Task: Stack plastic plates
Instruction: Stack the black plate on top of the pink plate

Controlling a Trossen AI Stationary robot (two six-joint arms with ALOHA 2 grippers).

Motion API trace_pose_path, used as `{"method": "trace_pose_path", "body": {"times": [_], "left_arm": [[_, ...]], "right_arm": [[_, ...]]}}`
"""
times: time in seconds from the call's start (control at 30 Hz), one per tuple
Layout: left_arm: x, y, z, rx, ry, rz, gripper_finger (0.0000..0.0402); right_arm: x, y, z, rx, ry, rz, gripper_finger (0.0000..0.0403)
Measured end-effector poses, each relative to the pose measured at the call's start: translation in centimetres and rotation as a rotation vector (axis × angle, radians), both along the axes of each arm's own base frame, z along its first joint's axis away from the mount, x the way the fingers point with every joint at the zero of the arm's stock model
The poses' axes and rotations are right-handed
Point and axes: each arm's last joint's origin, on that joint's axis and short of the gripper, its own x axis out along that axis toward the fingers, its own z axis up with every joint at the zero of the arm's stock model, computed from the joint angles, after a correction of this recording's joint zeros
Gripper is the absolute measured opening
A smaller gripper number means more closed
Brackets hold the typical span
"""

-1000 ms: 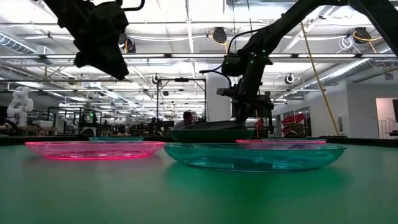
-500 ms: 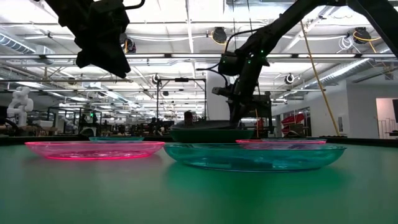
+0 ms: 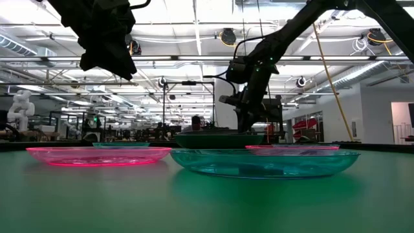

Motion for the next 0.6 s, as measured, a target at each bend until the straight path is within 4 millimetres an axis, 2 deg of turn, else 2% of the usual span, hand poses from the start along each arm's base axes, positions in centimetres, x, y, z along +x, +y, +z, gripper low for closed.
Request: {"method": "trace_pose_path", "body": {"times": [0.33, 0.6], "left_arm": [[0.0, 0.0, 0.0, 0.005, 0.002, -0.005, 0.012], [0.0, 0.0, 0.0, 0.009, 0.003, -0.009, 0.012]], "right_arm": [[-1.0, -0.9, 0.0, 0.006, 0.022, -0.007, 0.0008], [-1.4, -0.9, 0.9, -0.01, 0.011, -0.009, 0.0009]]}}
